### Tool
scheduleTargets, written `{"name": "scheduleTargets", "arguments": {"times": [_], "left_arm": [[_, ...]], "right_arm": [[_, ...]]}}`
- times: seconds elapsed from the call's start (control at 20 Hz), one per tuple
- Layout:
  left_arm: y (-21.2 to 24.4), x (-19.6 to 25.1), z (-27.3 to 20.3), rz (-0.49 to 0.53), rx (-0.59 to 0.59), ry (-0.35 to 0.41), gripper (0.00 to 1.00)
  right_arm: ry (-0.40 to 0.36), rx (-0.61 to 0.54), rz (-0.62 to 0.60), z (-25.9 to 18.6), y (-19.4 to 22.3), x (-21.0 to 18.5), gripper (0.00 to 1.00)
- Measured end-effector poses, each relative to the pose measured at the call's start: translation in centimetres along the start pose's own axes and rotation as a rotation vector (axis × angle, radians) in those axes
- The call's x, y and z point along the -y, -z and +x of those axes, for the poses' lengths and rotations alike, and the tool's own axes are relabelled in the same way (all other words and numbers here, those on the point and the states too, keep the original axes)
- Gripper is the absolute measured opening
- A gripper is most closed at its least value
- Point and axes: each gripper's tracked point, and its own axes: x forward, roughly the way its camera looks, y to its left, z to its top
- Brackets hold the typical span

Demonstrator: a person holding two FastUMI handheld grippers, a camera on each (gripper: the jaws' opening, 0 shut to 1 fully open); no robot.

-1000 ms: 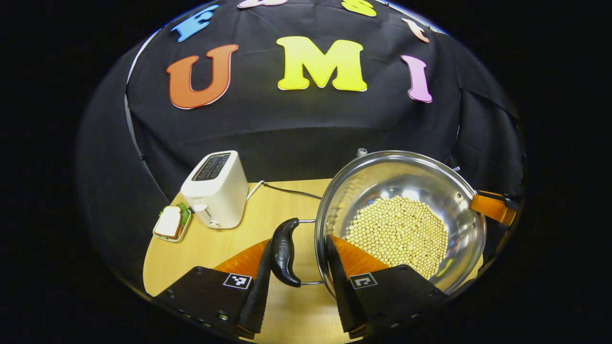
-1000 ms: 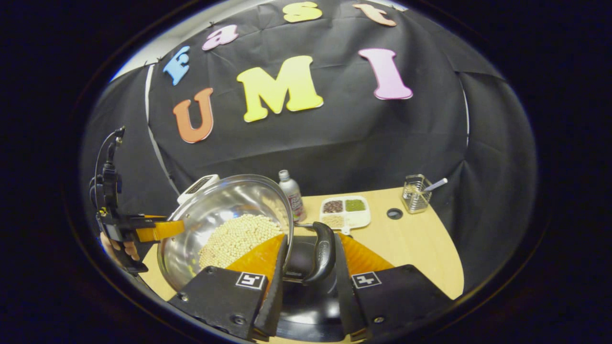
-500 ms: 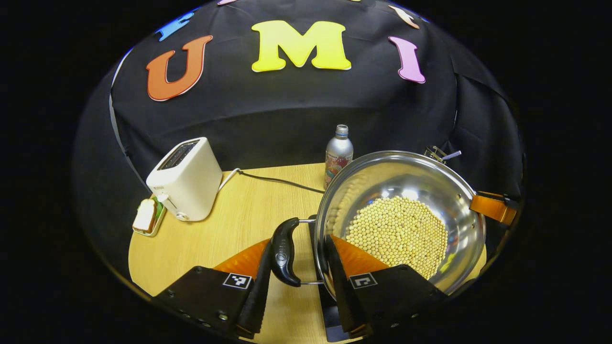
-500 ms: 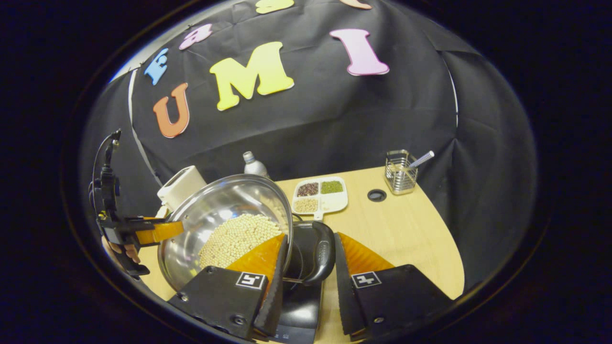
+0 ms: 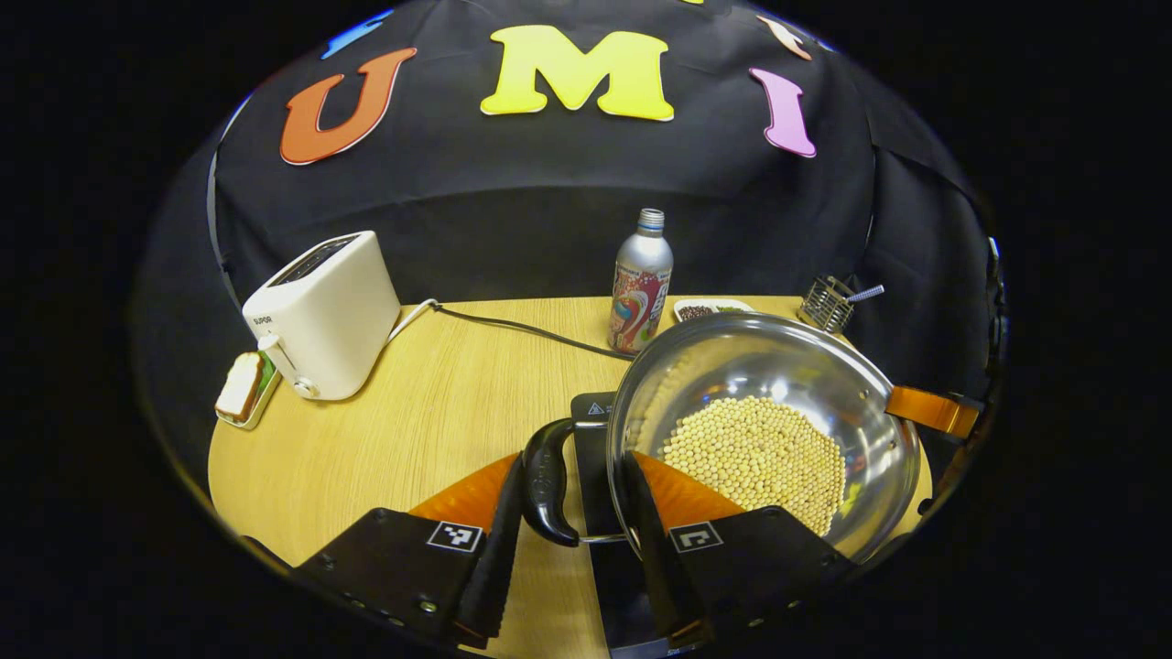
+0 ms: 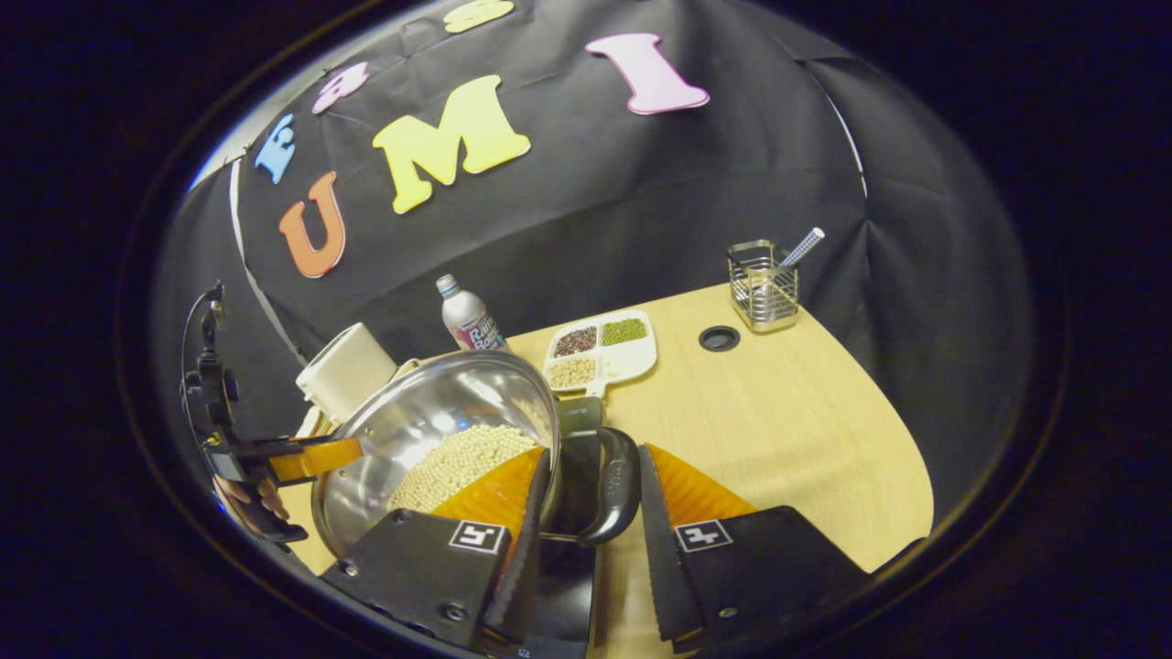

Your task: First push the handle of the pot to place it horizontally, then grasp the pot with both hands and set it on the induction cooktop.

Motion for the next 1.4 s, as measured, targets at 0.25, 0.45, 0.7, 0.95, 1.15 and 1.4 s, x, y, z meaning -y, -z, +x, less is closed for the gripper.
{"name": "scheduleTargets", "arguments": {"times": [0.25,0.45,0.7,0.95,1.15,1.4], "left_arm": [[-0.1,0.1,-0.2,-0.013,0.014,-0.001,0.59],[0.1,-0.1,-0.9,-0.044,0.03,-0.003,0.64],[0.1,-0.8,-4.3,-0.08,0.121,-0.015,0.77],[-0.3,-0.8,-9.6,-0.123,0.243,-0.01,0.77],[-0.5,-1.0,-14.2,-0.079,0.339,-0.057,0.94],[-3.4,-0.3,-20.9,0.003,0.578,-0.134,0.94]], "right_arm": [[0.0,0.005,0.0,0.1,-0.1,-0.1,0.55],[-0.006,0.048,-0.031,-0.1,-0.5,0.3,0.61],[0.046,0.151,-0.097,-2.3,-0.3,0.4,0.84],[0.054,0.31,-0.114,-7.2,-1.4,-0.7,0.93],[0.062,0.35,-0.121,-11.3,-1.0,-1.2,1.0],[0.126,0.458,-0.192,-18.0,-1.1,-2.7,1.0]]}}
